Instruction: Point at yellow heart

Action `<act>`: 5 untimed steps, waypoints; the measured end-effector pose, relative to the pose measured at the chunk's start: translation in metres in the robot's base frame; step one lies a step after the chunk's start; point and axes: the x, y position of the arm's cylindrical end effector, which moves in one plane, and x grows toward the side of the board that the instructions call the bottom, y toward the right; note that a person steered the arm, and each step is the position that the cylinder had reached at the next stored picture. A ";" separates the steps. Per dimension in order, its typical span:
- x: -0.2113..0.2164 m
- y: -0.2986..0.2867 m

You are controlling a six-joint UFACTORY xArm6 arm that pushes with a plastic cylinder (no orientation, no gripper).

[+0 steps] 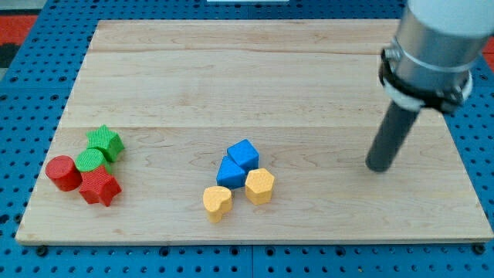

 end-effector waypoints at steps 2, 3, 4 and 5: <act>0.070 -0.098; 0.071 -0.159; 0.065 -0.205; 0.036 -0.201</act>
